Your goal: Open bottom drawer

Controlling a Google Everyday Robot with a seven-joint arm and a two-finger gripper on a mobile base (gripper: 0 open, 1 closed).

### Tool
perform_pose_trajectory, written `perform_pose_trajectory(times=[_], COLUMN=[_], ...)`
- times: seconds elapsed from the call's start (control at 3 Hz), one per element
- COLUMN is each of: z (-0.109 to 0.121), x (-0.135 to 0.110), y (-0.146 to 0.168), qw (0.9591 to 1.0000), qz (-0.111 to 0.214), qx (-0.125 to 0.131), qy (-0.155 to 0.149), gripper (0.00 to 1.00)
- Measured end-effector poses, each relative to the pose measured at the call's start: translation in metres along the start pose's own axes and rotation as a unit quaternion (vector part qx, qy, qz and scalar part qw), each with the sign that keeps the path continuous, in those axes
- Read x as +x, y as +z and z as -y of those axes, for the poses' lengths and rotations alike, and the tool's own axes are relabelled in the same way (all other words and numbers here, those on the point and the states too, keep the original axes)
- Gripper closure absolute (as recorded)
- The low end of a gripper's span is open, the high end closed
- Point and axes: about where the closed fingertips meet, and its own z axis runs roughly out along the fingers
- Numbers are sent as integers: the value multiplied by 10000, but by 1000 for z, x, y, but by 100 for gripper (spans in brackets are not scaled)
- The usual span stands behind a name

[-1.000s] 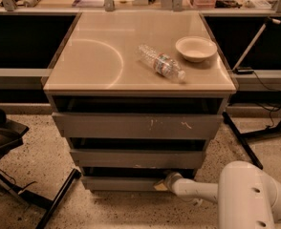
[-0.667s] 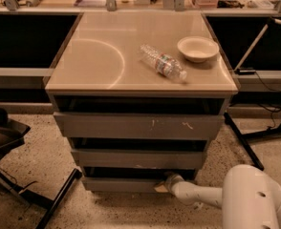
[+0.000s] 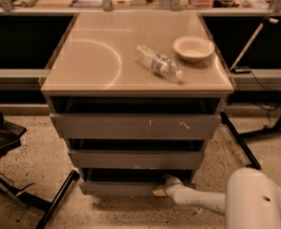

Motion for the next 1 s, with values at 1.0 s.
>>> perform_pose_trajectory(times=[1.0], z=[-4], x=[1], y=[-15], qw=[10000], qz=[45], qx=[1], qy=[32], gripper=[100])
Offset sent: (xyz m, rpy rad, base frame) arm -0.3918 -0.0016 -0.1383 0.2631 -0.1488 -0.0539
